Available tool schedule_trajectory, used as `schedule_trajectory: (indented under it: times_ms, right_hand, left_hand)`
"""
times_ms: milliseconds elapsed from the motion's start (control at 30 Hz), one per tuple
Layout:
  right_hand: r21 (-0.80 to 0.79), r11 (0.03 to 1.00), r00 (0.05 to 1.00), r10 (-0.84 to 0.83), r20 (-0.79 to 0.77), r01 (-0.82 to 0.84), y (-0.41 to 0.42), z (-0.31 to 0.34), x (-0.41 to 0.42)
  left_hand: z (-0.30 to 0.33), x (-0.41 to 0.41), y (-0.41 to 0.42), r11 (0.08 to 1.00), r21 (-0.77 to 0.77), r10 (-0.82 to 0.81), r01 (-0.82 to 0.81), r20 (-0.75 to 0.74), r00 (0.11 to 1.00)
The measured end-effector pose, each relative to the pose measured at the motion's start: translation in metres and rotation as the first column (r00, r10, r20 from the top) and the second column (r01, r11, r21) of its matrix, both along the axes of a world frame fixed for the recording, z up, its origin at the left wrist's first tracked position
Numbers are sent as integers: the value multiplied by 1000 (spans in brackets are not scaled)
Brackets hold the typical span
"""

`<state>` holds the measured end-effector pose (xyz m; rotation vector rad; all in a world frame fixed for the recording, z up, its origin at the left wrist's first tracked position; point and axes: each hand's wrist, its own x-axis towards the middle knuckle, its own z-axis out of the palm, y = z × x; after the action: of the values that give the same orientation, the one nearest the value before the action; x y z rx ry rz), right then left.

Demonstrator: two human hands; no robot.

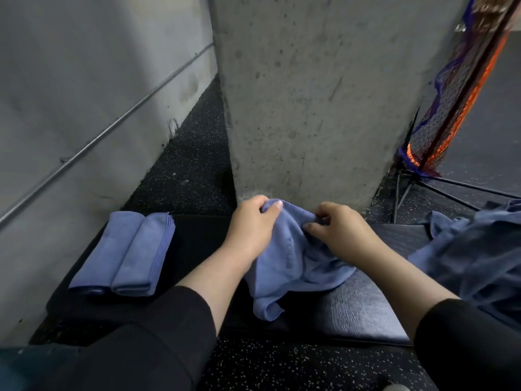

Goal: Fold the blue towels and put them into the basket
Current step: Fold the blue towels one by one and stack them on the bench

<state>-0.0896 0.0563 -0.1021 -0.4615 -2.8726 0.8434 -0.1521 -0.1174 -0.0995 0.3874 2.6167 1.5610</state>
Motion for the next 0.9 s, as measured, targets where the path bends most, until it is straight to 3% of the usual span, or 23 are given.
schedule_trajectory:
  times_ms: [200,433,600,667,800,900]
  right_hand:
    - [-13,998,989,-66,-134,65,18,10,9]
    - [-73,997,983,-14,-184,1,33,26,20]
    - [-271,940,973,171,-155,-208,22,24,23]
    - [-260,934,962,204,-179,-246,16,22,22]
    - [-201,968,962,97,-254,-151,16,26,18]
    - [-269,962,940,-49,-336,-46,24,33,19]
  left_hand:
    - [8,3,-4,990,118,-74,74,-6,997]
    - [13,-12,-12,969,226,-100,102,-18,995]
    - [18,0,6,960,214,-176,180,-38,984]
    - [23,7,16,949,229,-216,217,-28,976]
    - [26,12,26,940,290,-199,180,37,979]
    - [19,10,23,943,140,-320,302,130,939]
